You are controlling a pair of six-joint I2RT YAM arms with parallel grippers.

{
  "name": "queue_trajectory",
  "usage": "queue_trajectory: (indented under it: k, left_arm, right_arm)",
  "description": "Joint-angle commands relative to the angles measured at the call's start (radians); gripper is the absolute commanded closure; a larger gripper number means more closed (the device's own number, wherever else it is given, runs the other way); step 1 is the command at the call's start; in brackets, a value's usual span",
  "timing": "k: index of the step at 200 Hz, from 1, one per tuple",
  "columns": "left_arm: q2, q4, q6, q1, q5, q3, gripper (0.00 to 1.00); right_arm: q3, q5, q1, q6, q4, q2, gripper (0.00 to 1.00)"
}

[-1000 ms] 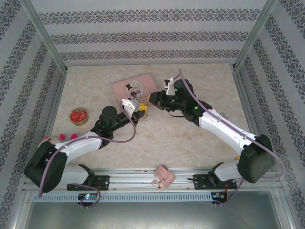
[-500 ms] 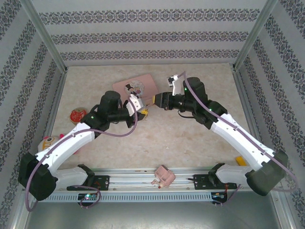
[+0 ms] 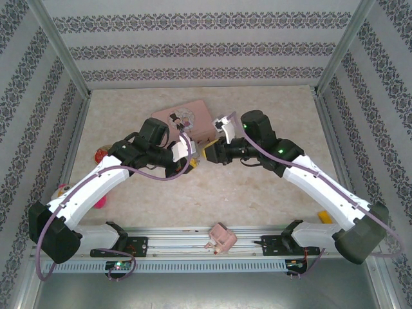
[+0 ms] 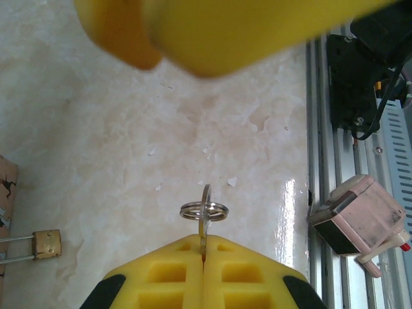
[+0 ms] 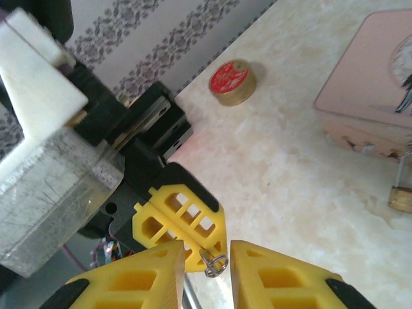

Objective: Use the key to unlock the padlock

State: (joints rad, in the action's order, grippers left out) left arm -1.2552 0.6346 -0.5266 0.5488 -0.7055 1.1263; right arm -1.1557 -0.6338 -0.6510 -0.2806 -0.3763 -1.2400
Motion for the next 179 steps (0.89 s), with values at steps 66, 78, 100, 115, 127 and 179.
queue_trajectory:
  k: [66,78,100,115,127,179]
  left_arm:
    - [0.019,0.013,-0.026,0.01,-0.027,0.0,1.0]
    - [0.022,0.014,-0.026,0.009,-0.027,-0.001,1.0]
    - [0.024,0.011,-0.026,0.01,-0.026,-0.002,1.0]
    - [0.026,0.009,-0.026,0.01,-0.027,-0.003,1.0]
    - [0.028,0.007,-0.025,0.01,-0.028,-0.005,1.0]
    - [0.03,0.004,-0.023,0.011,-0.029,-0.008,1.0]
  right_arm:
    - [0.019,-0.182,-0.008,0.034,0.033,-0.084,0.75]
    - [0.021,-0.185,-0.007,0.034,0.031,-0.088,0.75]
    - [0.022,-0.186,-0.008,0.036,0.019,-0.094,0.75]
    - [0.024,-0.184,-0.007,0.041,0.007,-0.099,0.74]
    - [0.027,-0.181,-0.007,0.043,0.002,-0.1,0.73]
    - [0.037,-0.173,-0.008,0.044,0.004,-0.104,0.78]
